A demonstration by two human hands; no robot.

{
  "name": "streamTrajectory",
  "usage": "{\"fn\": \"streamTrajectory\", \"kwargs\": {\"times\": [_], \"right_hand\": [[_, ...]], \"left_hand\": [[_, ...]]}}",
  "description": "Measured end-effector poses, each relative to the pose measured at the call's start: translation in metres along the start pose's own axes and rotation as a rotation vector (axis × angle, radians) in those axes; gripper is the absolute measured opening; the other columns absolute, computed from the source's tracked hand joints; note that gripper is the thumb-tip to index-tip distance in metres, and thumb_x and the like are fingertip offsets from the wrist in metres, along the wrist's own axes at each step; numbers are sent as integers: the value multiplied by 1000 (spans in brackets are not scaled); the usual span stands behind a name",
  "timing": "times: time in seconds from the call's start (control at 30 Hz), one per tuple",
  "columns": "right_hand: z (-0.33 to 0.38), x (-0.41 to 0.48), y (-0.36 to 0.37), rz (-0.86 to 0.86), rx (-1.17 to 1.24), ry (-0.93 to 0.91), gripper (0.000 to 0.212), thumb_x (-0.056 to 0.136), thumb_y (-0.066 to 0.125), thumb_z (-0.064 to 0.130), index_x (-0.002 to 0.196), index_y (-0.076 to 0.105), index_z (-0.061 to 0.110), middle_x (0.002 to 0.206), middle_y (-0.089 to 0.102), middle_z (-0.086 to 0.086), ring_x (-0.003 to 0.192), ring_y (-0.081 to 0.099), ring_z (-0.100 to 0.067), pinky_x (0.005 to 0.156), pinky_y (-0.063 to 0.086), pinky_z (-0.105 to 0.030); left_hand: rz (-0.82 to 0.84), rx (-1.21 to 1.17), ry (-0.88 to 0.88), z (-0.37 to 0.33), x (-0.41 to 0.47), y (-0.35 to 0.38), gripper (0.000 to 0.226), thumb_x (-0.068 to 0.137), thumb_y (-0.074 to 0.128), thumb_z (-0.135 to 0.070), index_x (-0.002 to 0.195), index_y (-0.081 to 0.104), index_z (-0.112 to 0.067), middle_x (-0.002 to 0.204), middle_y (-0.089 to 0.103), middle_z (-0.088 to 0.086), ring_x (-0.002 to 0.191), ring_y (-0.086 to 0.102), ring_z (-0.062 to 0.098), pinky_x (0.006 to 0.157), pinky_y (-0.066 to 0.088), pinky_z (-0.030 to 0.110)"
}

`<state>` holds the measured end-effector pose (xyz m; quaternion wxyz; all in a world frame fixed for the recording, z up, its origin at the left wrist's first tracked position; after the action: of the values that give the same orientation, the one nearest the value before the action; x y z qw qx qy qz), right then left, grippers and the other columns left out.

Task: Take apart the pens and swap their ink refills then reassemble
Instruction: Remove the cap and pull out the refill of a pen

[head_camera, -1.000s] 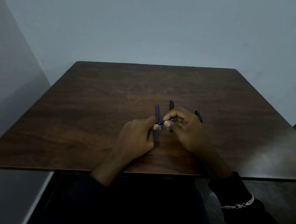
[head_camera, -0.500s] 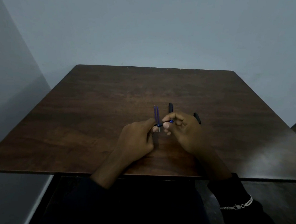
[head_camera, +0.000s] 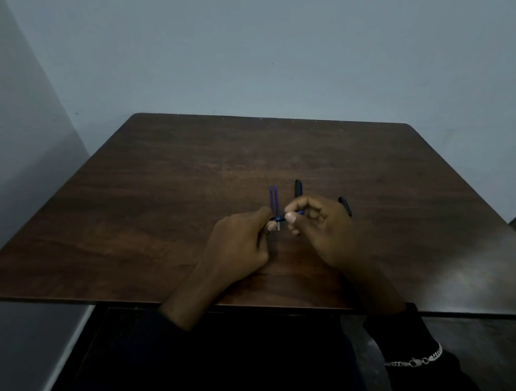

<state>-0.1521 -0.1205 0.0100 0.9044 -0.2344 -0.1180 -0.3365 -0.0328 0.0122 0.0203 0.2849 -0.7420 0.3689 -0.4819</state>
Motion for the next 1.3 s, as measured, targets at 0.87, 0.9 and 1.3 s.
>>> {"fn": "streamTrajectory", "kwargs": {"times": [0.87,0.9,1.3], "right_hand": [[6,0,-1,-83,-109,114,42,85,61,69,85,70,27,74,74,7,57,70,-9,55,56,-24],[5,-1,-1,-68,-113,107,38,88,62,64,84,70,27,73,74,6,57,70,-8,55,55,-22],[3,-2,-1,-42,87,130,32,81,78,44,108,69,30,93,75,3,79,76,-14,67,62,-28]], "left_hand": [[-8,5,0,0,0,0,3,93,59,-22,91,60,-21,74,68,-3,66,65,23,57,38,29],[-9,7,1,0,0,1,4,93,58,-22,89,58,-21,72,67,-3,64,64,23,56,36,28],[-20,-20,-7,2,-1,2,17,87,60,-17,84,48,-29,70,65,-4,63,63,25,55,43,32]]}}
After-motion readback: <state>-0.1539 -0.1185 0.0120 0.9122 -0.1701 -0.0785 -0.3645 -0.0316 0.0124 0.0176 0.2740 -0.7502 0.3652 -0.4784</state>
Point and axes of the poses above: each hand's wrist, its own x-axis towards the middle knuckle, its own y-axis out of the palm, z = x × y, the point moved 4 cm from there along x, towards the middle knuckle
